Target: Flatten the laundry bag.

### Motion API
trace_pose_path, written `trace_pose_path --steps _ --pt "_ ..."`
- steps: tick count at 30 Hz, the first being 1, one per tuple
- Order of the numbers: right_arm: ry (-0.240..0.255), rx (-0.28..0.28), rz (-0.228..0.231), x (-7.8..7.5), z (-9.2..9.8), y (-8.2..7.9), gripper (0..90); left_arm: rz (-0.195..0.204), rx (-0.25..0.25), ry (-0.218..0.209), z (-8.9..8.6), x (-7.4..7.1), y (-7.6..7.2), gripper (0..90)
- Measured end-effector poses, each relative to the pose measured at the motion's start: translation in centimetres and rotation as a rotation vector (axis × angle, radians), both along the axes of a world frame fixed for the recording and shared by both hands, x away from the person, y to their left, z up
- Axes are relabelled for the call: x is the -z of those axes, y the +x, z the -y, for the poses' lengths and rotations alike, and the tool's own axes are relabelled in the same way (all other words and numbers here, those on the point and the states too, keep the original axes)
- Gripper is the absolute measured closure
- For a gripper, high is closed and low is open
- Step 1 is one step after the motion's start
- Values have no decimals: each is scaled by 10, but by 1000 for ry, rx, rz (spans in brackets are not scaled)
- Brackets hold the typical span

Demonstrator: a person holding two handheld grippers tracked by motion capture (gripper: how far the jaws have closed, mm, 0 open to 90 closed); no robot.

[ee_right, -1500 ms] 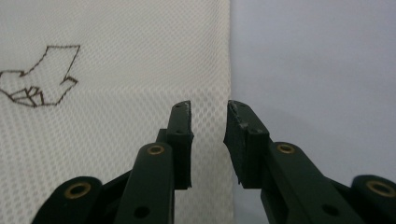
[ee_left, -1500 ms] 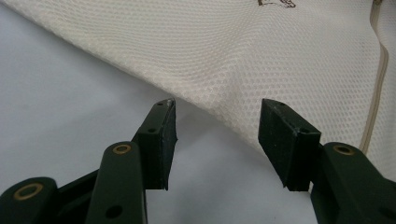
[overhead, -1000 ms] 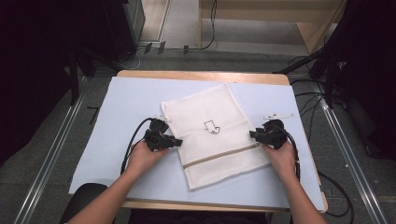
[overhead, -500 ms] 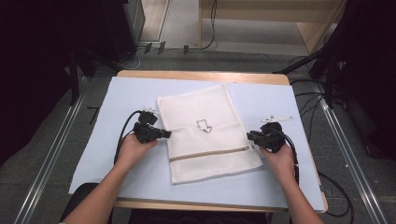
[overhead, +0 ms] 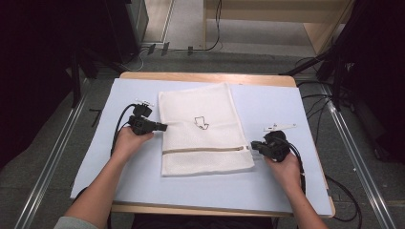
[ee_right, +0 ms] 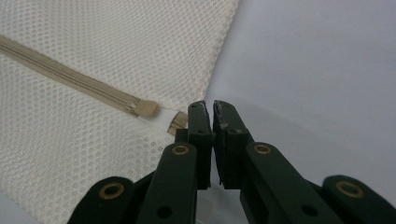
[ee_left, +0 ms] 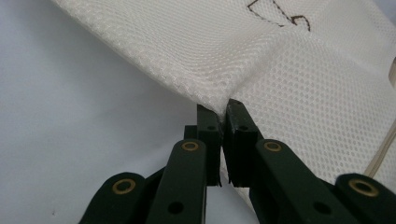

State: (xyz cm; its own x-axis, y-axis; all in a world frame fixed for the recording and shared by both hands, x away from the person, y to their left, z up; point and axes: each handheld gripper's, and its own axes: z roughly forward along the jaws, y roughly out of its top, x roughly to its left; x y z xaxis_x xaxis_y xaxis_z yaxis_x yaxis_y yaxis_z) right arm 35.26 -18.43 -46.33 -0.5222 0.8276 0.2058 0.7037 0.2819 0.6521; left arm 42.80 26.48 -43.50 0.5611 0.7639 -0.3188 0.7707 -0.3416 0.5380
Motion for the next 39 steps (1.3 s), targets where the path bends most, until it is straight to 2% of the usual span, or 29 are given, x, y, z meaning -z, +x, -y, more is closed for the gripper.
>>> trace_pose_path --steps 4,5,7,9,12,18,19,23,25,28,32,36,38,39 --pt "-4 -15 2 1 -9 0 864 8 -4 11 0 -1 -1 832" --pt "-15 -23 6 1 -11 0 874 6 -8 10 0 -1 -2 789" --pt "-38 -32 19 1 -14 -1 891 0 -15 -27 -3 -3 -3 677" --pt "-34 -31 20 1 -15 -2 900 6 -19 -37 -4 -7 -5 576" --pt "-22 -39 14 4 -15 -3 900 21 -18 -53 -5 -12 -10 542" --pt "-19 -65 8 7 -24 -8 900 51 -8 -52 -4 -20 -16 529" --pt "-32 -67 15 6 -26 -9 900 54 -7 -56 -4 -21 -17 529" --pt "-41 -52 30 4 -24 -10 900 62 -5 -58 -3 -24 -20 529" --pt "-11 -21 48 1 -17 -7 858 64 -4 -59 -3 -24 -21 529" --pt "29 23 50 -1 -10 0 829 66 -3 -60 -4 -26 -21 530" --pt "47 30 37 1 -16 10 763 65 0 -55 -4 -27 -22 520" --pt "7 15 17 7 -29 15 721 86 -12 -41 -9 -29 -24 487" --pt "-23 12 28 8 -32 15 773 85 -30 -53 -12 -29 -24 473" --pt "-29 9 28 8 -33 14 834 84 -29 -54 -14 -29 -24 472"
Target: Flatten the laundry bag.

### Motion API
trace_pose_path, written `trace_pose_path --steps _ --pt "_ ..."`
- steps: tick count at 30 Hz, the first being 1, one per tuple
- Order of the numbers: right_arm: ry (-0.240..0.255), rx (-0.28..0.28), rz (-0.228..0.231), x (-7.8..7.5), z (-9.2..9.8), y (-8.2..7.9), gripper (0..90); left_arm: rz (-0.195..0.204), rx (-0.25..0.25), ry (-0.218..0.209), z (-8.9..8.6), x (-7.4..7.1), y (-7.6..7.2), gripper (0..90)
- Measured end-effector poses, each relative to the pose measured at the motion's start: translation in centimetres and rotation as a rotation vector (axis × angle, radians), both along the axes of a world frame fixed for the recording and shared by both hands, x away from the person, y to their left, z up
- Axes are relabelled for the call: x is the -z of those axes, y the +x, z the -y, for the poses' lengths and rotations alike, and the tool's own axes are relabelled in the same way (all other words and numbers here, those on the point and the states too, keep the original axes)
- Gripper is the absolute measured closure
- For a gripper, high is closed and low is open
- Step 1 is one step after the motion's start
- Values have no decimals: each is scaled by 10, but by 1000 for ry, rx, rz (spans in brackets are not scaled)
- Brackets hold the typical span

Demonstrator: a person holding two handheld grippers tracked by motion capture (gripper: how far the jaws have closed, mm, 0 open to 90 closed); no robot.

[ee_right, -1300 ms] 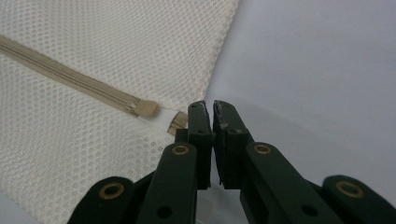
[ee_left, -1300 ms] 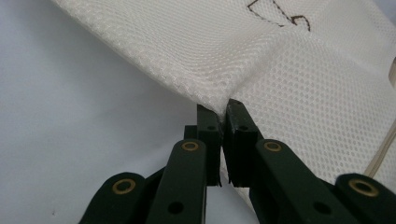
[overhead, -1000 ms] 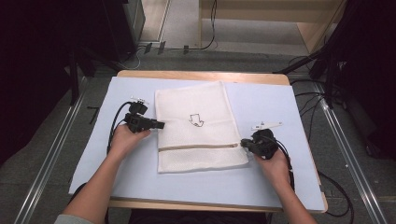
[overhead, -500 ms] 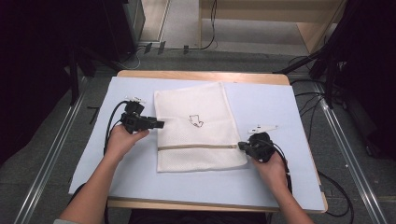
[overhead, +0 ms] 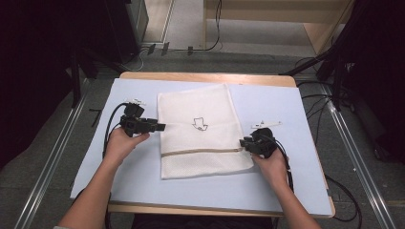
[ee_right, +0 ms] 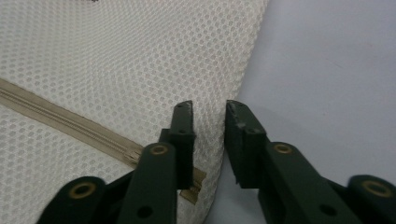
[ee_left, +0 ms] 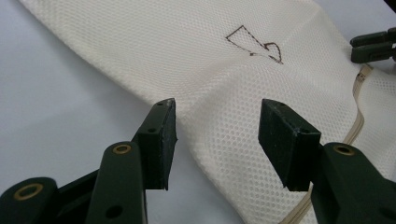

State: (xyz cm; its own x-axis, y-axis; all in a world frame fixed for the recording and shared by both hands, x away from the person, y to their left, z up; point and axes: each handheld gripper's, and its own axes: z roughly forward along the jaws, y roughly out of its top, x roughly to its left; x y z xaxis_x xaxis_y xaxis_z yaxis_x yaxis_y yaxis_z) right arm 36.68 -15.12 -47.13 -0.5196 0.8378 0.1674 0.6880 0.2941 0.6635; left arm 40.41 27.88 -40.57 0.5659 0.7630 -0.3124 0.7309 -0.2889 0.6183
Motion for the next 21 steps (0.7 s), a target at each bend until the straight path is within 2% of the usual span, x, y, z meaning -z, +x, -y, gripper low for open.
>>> trace_pose_path --steps 1,3,8,13,15,17,21 --pt "-12 1 1 0 -1 -1 869 2 -1 -2 0 0 0 472" --pt "-3 -1 -19 -1 -2 -3 884 6 2 -5 1 -1 -1 474" --pt "0 -6 -39 -3 -9 -14 874 14 23 -5 8 -3 -4 476" --pt "33 -32 -53 -4 -22 -28 842 16 61 5 21 -5 -7 479" --pt "24 -50 -46 -4 -29 -32 826 18 79 8 28 -5 -9 479" --pt "-6 -59 -21 -5 -31 -33 809 17 97 13 34 -5 -11 481" --pt "38 -54 -7 -14 -23 -38 862 28 132 23 45 -7 -16 487"
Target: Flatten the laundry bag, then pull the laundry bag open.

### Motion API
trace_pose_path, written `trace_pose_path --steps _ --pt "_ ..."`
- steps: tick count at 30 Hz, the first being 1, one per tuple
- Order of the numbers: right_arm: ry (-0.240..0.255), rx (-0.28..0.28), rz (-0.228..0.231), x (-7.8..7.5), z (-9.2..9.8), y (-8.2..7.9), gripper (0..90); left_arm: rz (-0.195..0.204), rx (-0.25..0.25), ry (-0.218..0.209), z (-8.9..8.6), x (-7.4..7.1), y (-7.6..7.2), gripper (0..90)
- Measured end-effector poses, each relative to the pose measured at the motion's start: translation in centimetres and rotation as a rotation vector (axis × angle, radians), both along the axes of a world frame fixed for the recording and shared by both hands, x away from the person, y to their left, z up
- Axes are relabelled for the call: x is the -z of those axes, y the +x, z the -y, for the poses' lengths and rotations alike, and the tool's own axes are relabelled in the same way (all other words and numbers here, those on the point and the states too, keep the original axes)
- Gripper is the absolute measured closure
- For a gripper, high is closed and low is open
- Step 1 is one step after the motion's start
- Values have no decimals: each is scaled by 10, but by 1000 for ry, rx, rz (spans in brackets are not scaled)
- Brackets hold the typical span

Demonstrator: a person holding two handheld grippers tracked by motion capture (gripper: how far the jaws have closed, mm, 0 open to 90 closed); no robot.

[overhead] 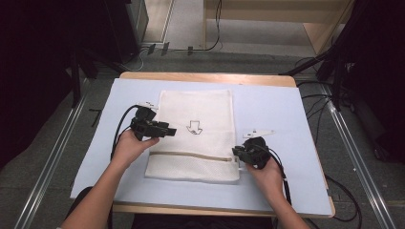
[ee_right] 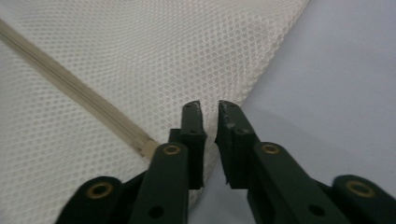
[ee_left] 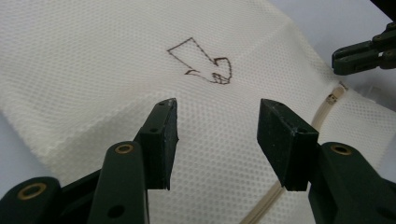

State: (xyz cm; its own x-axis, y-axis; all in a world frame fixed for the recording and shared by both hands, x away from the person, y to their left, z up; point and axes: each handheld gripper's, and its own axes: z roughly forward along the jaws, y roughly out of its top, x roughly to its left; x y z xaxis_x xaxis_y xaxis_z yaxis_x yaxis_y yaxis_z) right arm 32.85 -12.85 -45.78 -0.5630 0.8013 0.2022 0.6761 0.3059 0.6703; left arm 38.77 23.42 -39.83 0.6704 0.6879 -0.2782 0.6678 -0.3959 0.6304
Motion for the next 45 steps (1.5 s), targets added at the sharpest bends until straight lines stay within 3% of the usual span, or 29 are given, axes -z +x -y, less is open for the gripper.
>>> trace_pose_path --steps 3,8,15,20,21,24,27,39,45 --pt "12 -22 -16 -3 0 -8 899 1 13 -6 6 -1 -2 490" --pt "-35 -56 -14 1 -6 -13 900 -9 20 -32 10 -2 -4 468" --pt "-18 -53 -44 6 -3 -9 900 -5 54 4 21 0 -9 473" --pt "-10 -54 -49 6 -5 -10 900 -6 79 6 32 1 -13 487" --pt "-9 -55 -52 7 -6 -9 900 -11 89 4 35 2 -15 508" --pt "-15 -62 -53 7 -9 -9 900 -6 141 12 48 4 -21 715" --pt "-10 -61 -60 8 -8 -8 900 -4 176 -3 62 8 -24 813" --pt "0 -29 -66 8 -10 -5 900 -36 270 63 109 34 -33 871" --pt "4 -20 -67 9 -11 -2 900 -54 286 103 119 50 -35 879"
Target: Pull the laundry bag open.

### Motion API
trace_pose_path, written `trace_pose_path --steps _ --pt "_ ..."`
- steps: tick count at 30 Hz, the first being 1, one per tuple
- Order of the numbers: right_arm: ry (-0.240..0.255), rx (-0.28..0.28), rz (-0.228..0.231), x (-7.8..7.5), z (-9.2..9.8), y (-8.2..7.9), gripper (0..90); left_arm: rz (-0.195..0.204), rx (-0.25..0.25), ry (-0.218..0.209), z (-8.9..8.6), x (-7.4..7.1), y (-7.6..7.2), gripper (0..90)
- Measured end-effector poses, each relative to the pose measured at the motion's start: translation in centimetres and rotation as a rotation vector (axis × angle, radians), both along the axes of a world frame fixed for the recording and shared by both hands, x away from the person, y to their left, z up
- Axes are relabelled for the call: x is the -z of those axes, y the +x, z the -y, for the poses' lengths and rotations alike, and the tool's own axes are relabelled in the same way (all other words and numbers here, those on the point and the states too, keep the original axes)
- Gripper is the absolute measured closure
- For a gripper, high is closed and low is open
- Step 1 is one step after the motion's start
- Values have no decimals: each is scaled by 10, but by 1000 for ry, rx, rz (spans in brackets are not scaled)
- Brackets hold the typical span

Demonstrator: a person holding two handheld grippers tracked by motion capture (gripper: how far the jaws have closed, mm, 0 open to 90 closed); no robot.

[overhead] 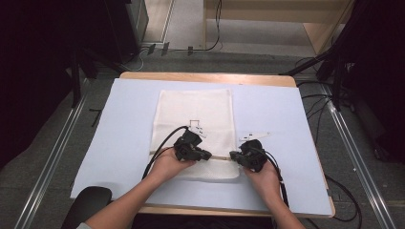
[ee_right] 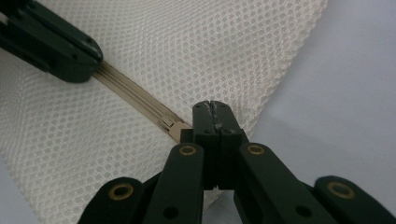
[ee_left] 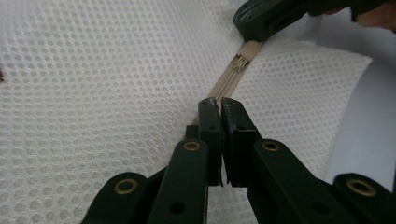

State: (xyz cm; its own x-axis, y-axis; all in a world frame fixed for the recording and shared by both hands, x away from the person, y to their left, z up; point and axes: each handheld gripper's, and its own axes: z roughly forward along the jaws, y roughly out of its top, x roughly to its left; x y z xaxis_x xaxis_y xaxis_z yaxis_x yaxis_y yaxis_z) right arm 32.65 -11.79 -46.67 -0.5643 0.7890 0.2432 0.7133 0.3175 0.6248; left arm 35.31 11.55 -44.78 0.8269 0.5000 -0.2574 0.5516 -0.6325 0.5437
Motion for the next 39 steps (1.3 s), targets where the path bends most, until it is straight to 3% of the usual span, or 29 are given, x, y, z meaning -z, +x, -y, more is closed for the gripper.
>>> trace_pose_path --steps 4,9,15,17,21,25,31,39 --pt "13 9 17 -4 -1 4 900 -4 -3 3 0 2 2 881" --pt "-35 -21 13 1 -4 10 900 11 7 34 3 6 0 888" --pt "36 -40 -61 -1 1 10 900 10 1 29 3 7 0 892" --pt "37 -64 -84 -1 1 7 900 5 -3 21 2 7 1 893" --pt "28 -64 -86 -2 1 2 900 10 -7 21 3 7 0 892" --pt "62 -55 -100 -1 0 3 900 -4 -9 15 1 7 1 891" --pt "47 -73 -68 -2 -6 2 900 -30 -11 -9 0 7 3 859" --pt "9 -73 -12 -2 5 -4 900 -30 -14 -24 0 2 3 843"
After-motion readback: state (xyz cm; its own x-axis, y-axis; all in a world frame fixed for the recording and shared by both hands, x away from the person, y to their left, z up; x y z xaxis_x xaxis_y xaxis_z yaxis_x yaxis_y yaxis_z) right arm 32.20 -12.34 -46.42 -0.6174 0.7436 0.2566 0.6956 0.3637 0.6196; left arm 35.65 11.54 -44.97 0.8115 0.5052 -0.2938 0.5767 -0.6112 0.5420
